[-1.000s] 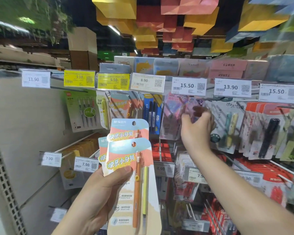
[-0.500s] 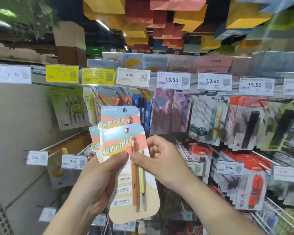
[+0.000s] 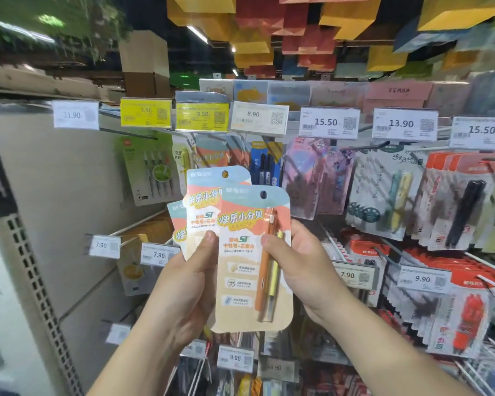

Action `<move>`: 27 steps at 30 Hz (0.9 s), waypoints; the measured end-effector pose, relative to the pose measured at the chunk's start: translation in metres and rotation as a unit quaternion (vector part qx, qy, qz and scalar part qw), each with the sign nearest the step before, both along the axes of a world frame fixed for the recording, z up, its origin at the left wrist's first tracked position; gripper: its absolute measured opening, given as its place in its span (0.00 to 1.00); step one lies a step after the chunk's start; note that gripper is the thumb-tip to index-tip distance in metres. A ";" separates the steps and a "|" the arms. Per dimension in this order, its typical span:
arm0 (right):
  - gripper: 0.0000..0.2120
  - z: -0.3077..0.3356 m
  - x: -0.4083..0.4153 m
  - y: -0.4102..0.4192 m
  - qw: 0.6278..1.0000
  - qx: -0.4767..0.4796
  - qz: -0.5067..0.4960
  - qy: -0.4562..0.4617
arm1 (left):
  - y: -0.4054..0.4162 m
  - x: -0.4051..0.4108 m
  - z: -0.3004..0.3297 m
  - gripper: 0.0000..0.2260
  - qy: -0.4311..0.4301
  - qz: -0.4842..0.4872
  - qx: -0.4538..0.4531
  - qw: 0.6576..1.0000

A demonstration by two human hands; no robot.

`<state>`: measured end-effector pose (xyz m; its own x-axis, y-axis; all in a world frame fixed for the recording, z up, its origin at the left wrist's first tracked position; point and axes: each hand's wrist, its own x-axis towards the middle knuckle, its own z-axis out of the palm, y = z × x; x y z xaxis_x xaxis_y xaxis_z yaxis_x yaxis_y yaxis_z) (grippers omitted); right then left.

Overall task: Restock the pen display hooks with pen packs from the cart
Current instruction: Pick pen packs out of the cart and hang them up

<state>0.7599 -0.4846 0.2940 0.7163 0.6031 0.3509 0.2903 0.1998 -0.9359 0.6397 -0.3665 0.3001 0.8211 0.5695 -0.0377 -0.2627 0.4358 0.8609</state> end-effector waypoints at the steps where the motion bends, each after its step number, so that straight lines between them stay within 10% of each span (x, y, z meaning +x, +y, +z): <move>1: 0.17 0.000 -0.001 0.002 1.000 0.009 0.000 0.003 | 0.001 -0.001 -0.001 0.14 0.001 -0.002 0.003 1.000; 9: 0.03 0.008 -0.007 0.019 0.995 0.044 0.031 0.080 | 0.014 -0.012 -0.007 0.13 -0.013 0.004 0.003 1.000; 27: 0.12 0.073 0.029 0.082 0.991 0.104 -0.024 0.075 | 0.078 -0.054 -0.011 0.12 -0.003 0.103 0.021 0.994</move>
